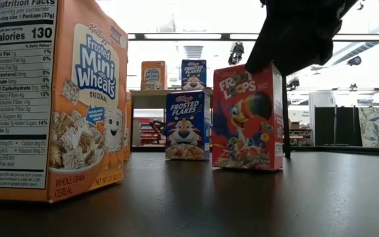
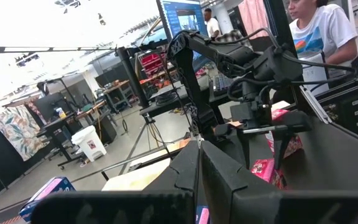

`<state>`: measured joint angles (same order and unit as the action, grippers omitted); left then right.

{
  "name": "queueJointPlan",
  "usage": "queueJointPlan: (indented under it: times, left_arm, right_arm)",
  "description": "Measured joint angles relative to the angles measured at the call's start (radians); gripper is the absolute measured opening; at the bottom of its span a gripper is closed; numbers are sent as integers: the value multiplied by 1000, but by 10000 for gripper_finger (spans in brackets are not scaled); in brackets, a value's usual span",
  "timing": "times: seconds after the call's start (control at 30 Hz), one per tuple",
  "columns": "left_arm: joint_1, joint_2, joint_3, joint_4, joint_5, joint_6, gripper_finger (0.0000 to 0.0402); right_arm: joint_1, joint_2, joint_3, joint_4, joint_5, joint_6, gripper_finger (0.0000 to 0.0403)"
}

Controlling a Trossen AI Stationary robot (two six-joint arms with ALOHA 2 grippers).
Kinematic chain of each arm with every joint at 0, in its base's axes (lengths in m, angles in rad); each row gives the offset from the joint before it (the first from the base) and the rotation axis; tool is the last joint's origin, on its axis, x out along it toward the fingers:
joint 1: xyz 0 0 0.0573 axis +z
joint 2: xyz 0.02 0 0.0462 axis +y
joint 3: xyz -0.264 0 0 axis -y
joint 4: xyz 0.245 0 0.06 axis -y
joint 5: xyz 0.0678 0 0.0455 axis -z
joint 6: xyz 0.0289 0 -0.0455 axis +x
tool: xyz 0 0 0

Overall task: Stack cereal on shelf
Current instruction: Put the middle red cereal box on the shelf

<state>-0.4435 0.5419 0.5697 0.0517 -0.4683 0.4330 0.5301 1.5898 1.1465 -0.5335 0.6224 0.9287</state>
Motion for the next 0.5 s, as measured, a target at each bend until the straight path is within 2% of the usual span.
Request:
queueJointPlan:
  times: [0.5]
  left_arm:
    - [0,0,-2,0,0,0,0]
  right_arm:
    - [0,0,-8,20,-1,-23,190]
